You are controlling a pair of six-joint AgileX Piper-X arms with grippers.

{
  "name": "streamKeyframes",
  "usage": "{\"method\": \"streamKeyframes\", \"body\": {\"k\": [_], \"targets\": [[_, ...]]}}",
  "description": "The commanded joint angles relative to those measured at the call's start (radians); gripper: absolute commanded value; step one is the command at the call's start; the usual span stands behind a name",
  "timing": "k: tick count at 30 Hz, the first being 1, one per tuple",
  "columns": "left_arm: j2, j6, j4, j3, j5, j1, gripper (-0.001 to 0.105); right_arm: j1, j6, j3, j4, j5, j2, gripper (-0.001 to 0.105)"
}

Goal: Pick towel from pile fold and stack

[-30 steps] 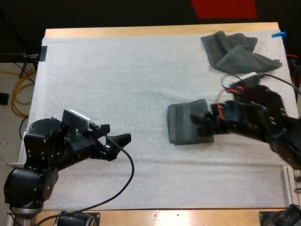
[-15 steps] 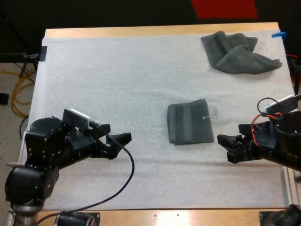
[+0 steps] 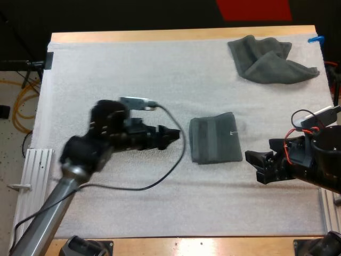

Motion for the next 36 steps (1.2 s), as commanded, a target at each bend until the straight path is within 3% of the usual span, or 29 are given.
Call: {"method": "streamKeyframes", "body": {"k": [1, 11, 17, 36], "targets": [[0.038, -0.039, -0.044, -0.005, -0.027, -0.028, 0.075, -0.001, 0.002, -0.008, -0.007, 0.005, -0.001, 0.063], [0.370, -0.186, -0.223, -0.005, -0.023, -0.098, 0.075, -0.001, 0.002, -0.008, -0.007, 0.005, -0.001, 0.063], [0.523, -0.262, -0.294, -0.005, 0.045, -0.098, 0.075, -0.001, -0.001, -0.008, -0.007, 0.005, -0.001, 0.063], [0.635, -0.333, -0.304, -0.005, 0.022, -0.098, 0.075, -0.001, -0.001, -0.008, -0.007, 0.005, -0.001, 0.063]]}}
